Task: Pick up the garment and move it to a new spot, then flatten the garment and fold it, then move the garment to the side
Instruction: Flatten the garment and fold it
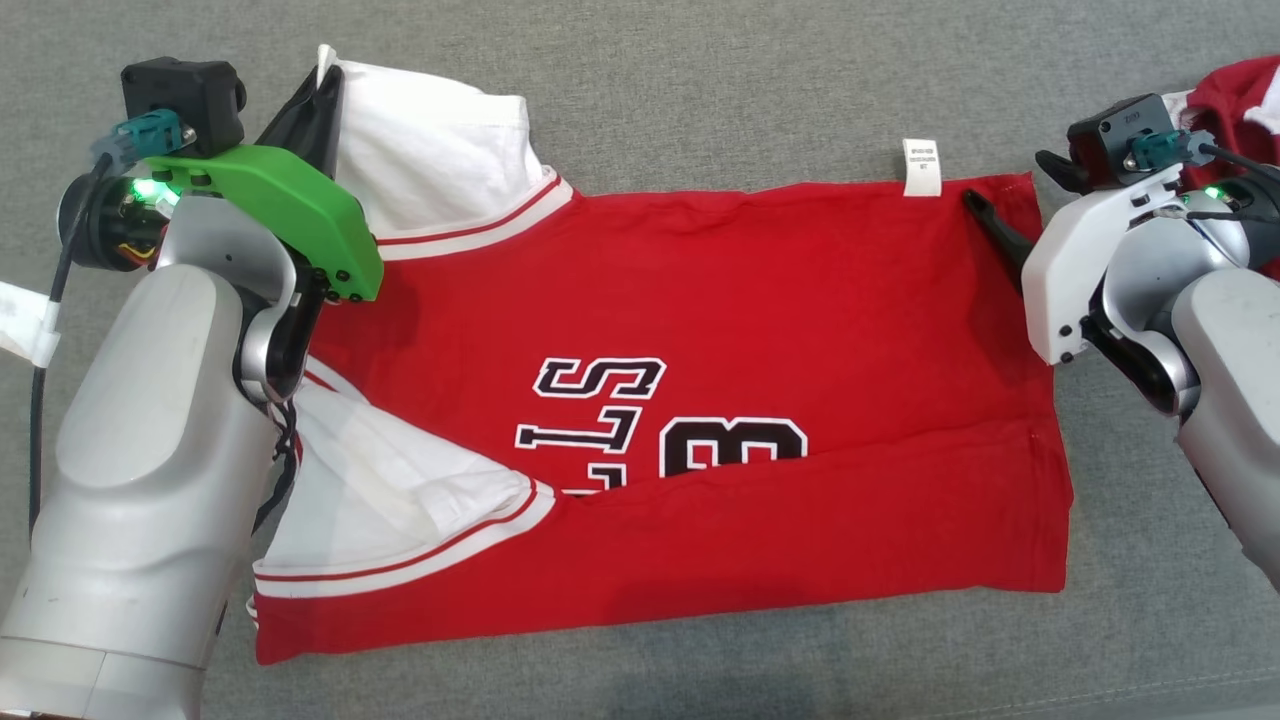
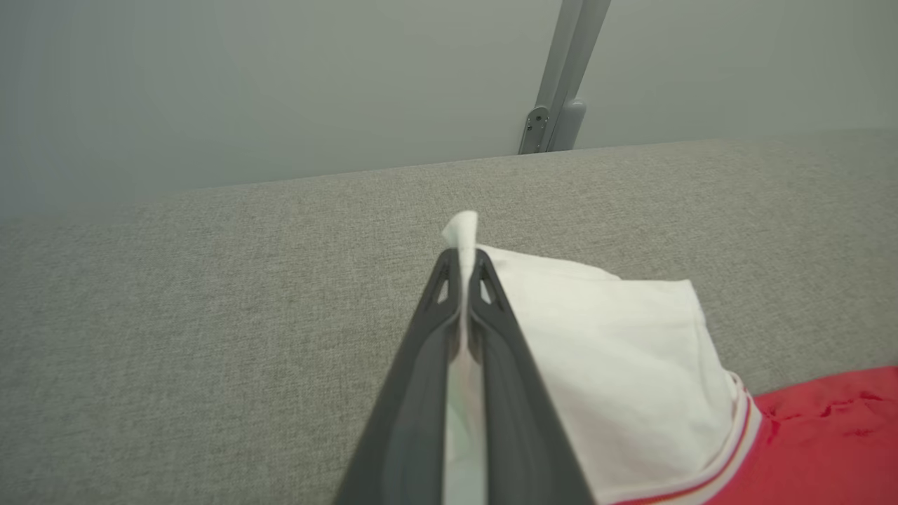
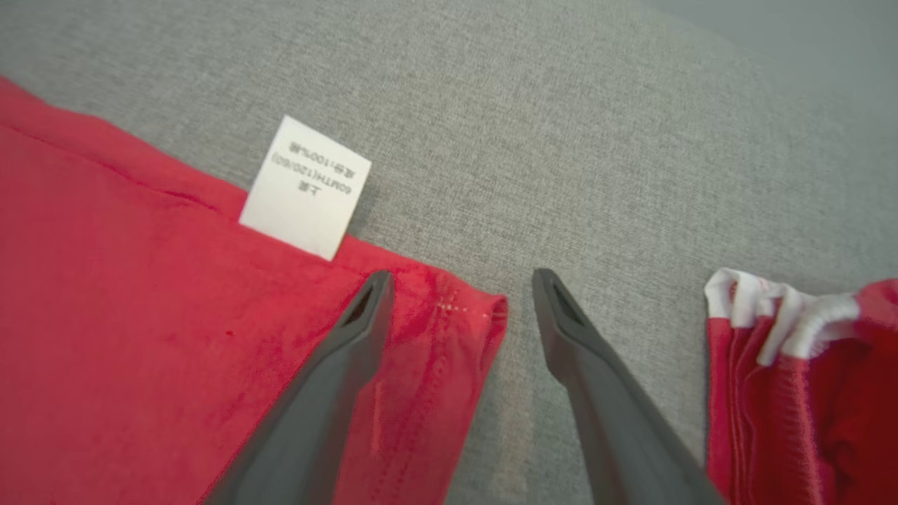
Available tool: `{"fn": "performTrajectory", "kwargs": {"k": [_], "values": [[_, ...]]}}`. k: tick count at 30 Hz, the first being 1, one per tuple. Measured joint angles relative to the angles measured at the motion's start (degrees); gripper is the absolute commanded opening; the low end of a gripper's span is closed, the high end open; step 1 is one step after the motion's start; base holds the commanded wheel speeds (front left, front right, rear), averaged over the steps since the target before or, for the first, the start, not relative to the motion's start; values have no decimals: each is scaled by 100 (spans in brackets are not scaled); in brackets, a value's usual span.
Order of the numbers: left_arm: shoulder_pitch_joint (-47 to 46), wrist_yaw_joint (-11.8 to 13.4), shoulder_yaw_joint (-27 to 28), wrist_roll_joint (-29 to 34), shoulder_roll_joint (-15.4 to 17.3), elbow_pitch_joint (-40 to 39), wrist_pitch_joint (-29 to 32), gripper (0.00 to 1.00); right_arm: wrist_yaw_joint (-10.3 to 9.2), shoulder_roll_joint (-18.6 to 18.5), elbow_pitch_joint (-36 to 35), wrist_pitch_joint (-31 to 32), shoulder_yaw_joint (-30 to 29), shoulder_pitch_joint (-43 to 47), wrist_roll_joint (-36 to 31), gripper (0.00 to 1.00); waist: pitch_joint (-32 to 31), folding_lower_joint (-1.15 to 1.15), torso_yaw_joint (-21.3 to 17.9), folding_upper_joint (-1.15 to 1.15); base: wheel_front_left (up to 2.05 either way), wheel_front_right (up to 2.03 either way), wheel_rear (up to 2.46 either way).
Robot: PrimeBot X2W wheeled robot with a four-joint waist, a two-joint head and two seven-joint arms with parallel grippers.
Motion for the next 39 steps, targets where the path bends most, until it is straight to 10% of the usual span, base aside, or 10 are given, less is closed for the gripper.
{"fn": "performTrajectory", "kwargs": {"k": [2, 12, 26, 39], "values": [[29, 23, -8, -9, -2, -71, 15, 0, 0, -81, 94, 88, 142, -88, 92, 98, 1, 0, 45, 0, 0, 0, 0], [173, 100, 41, -92, 37, -310, -2, 0, 1, -269, 336, 201, 483, -244, 538, 0, -43, 0, 78, 0, 0, 0, 0], [1308, 261, 416, -435, 213, -1382, -658, 0, 1, -264, -85, -1034, 296, 398, 738, 0, -400, 0, 65, 0, 0, 0, 0], [4106, 1023, 760, -798, 416, -3727, -918, 0, 1, -147, -1154, -1433, -480, 2103, 512, 0, -899, -1, -53, 0, 0, 0, 0]]}}
